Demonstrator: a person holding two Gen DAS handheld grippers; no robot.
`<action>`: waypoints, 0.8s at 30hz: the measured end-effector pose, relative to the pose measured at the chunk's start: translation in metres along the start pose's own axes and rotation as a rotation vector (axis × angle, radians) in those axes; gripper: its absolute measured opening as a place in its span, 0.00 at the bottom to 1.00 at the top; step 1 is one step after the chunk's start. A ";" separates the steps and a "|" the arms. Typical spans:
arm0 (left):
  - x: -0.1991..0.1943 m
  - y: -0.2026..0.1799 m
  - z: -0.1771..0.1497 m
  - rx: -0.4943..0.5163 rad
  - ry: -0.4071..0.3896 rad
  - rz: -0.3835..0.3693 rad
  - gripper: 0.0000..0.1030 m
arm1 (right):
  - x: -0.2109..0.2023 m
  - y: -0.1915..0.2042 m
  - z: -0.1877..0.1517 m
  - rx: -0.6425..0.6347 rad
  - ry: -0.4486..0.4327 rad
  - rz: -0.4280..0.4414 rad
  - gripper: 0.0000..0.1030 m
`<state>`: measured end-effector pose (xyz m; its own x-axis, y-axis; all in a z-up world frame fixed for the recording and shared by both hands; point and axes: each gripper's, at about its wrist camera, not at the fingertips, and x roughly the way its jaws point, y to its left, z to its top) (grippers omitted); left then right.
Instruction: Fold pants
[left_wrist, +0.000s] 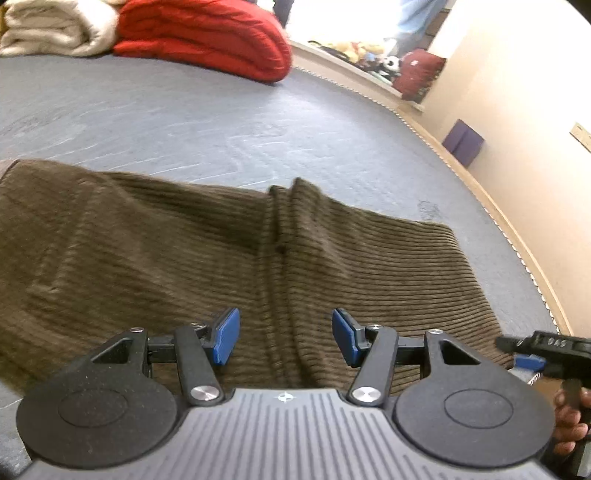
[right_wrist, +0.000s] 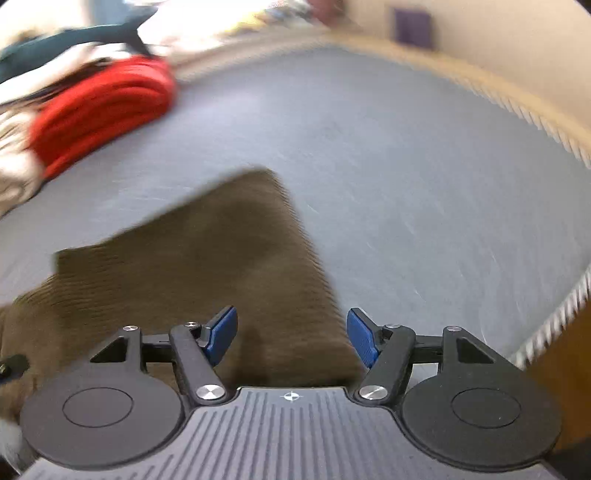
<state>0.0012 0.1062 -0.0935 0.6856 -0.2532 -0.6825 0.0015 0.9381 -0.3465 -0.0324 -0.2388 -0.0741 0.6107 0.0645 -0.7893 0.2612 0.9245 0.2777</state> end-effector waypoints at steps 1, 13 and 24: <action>0.003 -0.003 0.000 0.008 0.001 -0.004 0.65 | 0.006 -0.010 -0.001 0.048 0.037 0.021 0.67; 0.053 0.002 0.012 -0.018 0.010 0.026 0.76 | 0.019 -0.033 0.005 0.115 0.091 0.113 0.61; 0.089 0.005 0.033 0.003 0.018 0.010 0.78 | 0.006 -0.009 -0.002 -0.005 0.027 0.060 0.40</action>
<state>0.0862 0.0962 -0.1340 0.6724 -0.2481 -0.6974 -0.0031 0.9412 -0.3379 -0.0327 -0.2457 -0.0825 0.6047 0.1299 -0.7858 0.2213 0.9203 0.3225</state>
